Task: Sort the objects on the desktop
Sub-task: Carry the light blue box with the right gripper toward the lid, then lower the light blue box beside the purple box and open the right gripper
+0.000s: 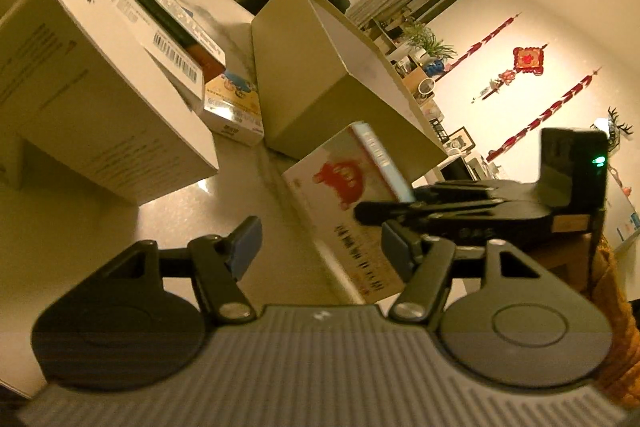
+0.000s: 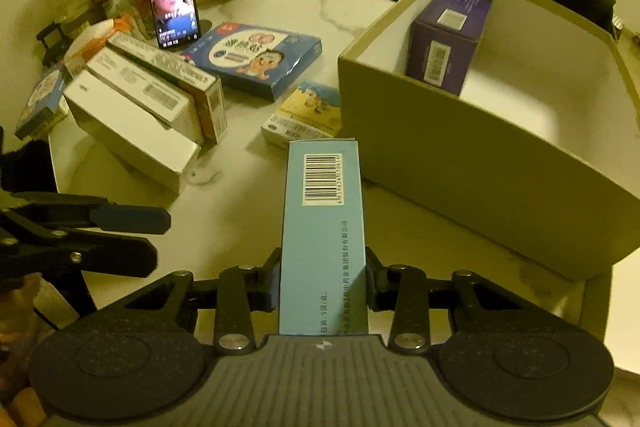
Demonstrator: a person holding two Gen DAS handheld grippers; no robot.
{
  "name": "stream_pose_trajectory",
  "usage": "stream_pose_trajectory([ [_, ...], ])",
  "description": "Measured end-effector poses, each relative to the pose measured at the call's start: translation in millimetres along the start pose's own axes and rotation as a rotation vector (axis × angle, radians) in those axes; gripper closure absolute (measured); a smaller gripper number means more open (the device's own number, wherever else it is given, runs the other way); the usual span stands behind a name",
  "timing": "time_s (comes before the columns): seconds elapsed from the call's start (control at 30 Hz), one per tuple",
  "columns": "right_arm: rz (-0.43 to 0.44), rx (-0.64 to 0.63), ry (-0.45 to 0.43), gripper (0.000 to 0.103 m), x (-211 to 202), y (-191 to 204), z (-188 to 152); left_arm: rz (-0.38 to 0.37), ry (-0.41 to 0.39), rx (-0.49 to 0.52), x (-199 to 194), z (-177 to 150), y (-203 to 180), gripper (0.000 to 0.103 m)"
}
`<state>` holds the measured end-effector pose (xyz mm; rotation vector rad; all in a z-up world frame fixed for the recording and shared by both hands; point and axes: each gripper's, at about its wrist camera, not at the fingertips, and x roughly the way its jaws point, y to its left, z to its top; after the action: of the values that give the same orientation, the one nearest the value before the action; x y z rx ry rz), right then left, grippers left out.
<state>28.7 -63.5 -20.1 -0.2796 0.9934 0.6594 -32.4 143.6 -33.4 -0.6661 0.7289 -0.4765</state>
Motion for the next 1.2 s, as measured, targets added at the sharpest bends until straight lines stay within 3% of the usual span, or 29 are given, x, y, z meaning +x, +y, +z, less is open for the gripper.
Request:
stream_pose_trajectory([
  [0.63, -0.081, 0.063, -0.205, 0.062, -99, -24, 16, 0.003, 0.042, 0.045, 11, -15, -7, 0.029],
  [0.93, -0.132, 0.179, -0.301, 0.062, -103, -65, 38, 0.035, 0.041, 0.080, 12, -17, -9, 0.025],
  [1.2, -0.226, 0.336, -0.303, 0.062, -75, -116, 74, 0.030, 0.046, 0.112, 17, -18, -16, 0.021],
])
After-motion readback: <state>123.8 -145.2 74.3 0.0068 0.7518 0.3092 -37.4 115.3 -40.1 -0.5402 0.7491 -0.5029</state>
